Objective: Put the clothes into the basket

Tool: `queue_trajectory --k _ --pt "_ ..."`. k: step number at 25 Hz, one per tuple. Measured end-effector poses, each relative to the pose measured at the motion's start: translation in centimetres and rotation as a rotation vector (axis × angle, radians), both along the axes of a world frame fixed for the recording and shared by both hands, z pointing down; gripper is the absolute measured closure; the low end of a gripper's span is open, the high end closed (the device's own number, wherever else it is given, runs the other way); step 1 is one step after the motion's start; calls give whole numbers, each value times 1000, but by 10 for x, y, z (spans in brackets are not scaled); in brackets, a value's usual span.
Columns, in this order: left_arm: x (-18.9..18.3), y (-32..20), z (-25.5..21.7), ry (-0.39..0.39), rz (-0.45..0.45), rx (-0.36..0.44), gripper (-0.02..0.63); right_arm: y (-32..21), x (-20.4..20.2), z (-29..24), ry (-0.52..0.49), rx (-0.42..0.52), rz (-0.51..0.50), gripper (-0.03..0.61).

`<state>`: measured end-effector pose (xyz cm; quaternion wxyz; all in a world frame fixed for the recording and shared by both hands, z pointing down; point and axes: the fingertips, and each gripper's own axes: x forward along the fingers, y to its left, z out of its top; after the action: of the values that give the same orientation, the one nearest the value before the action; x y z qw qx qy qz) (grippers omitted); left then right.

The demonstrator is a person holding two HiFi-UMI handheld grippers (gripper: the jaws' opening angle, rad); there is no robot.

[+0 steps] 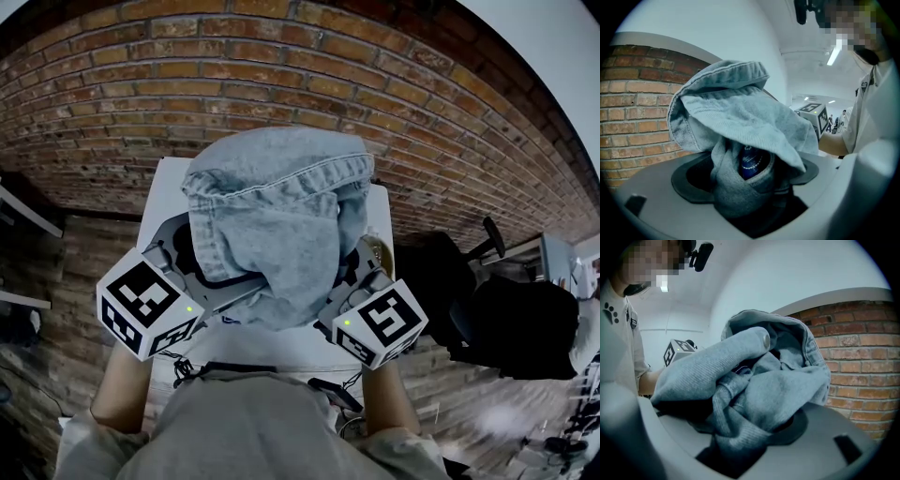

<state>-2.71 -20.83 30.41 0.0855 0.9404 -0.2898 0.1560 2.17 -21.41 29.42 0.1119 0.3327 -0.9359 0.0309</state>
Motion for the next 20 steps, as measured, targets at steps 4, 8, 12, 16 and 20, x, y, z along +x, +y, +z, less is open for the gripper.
queue_trajectory --k 4,8,12,16,20 --pt "0 -19 0 -3 7 21 161 -19 0 0 7 24 13 325" --pt "-4 -33 7 1 -4 29 161 -32 -5 5 34 48 14 325" --pt "-8 -47 13 -2 -8 43 161 -46 -9 11 36 63 19 325" --pt "-8 -61 17 -7 -15 62 161 -60 -9 15 36 81 39 325" --pt "-9 -75 24 -10 -26 79 163 -74 -8 23 45 98 61 327"
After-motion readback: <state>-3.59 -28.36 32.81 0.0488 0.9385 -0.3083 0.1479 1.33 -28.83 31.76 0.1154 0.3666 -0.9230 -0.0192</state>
